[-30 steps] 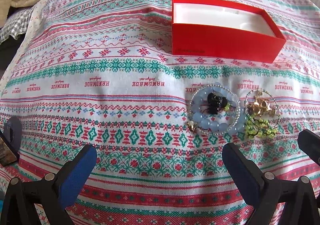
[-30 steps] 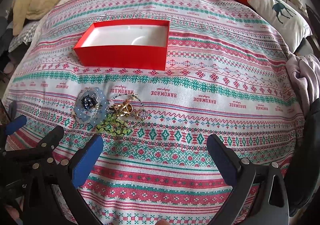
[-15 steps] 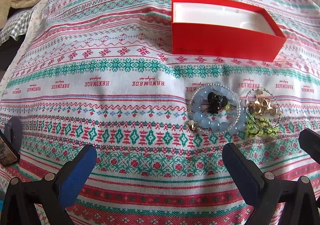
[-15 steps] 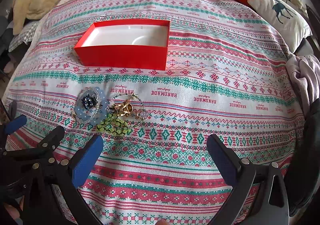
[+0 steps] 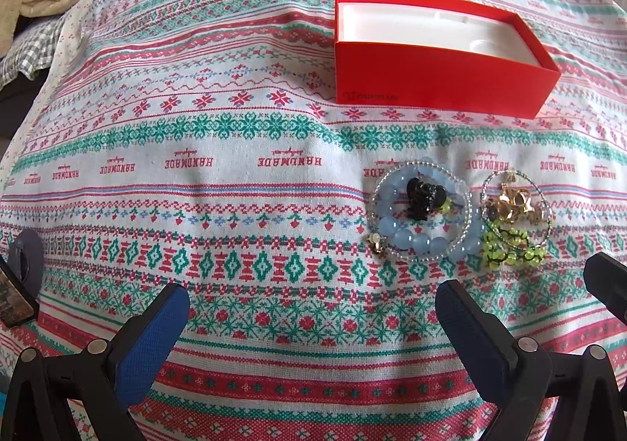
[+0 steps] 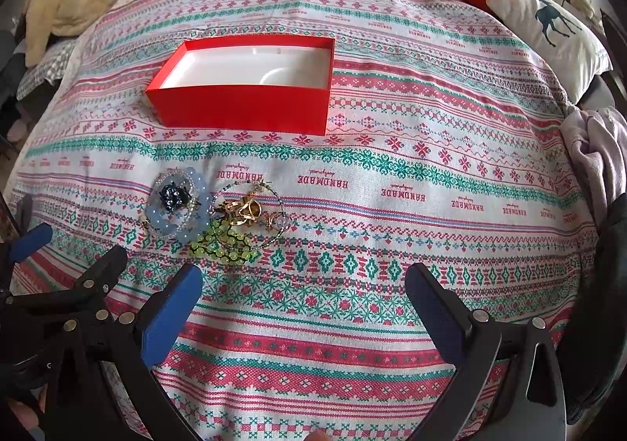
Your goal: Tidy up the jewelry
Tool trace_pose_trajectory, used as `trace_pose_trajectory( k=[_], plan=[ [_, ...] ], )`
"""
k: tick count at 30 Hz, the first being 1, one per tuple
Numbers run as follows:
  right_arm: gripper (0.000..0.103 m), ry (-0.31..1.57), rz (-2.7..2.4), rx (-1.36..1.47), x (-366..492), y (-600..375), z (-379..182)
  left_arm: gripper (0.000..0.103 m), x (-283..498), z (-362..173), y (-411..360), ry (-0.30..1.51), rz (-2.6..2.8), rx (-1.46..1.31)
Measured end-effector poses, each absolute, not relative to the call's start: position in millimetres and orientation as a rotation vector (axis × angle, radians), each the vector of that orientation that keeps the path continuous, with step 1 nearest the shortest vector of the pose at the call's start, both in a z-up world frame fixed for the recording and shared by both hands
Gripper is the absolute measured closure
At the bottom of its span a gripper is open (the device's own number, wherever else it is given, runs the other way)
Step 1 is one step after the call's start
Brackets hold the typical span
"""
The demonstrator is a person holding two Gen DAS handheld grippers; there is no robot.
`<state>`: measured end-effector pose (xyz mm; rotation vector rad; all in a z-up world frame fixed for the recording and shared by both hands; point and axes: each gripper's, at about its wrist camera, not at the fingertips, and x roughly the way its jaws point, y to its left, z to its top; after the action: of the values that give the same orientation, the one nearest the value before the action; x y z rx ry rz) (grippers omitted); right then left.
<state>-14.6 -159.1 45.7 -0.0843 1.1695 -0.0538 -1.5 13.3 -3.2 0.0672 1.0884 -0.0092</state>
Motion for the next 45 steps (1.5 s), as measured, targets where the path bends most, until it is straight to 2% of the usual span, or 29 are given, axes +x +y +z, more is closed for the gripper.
trace_pose_trajectory(
  k=[25,31,34,40,42,45],
  plan=[
    [0.0,1.153,-0.069,-0.119,-10,-162,51,0.0,2,2,19,1.069,-0.009,0.09],
    [0.0,1.2,-0.036,-0.032,5,-174,53,0.001,20,3,22,1.115,-0.113,0.044],
    [0.0,1.235,-0.024,-0.011,12,-178,47,0.01,35,5,32,1.136,-0.145,-0.021],
    [0.0,1.271,-0.003,-0.009,26,-182,40,0.034,57,-3,40,1.181,-0.236,-0.14],
    [0.0,1.275,-0.004,0.001,30,-185,39,0.052,63,-5,40,1.195,-0.276,-0.175],
    [0.0,1.286,-0.008,0.022,34,-190,37,0.069,68,-8,35,1.209,-0.318,-0.186]
  ],
)
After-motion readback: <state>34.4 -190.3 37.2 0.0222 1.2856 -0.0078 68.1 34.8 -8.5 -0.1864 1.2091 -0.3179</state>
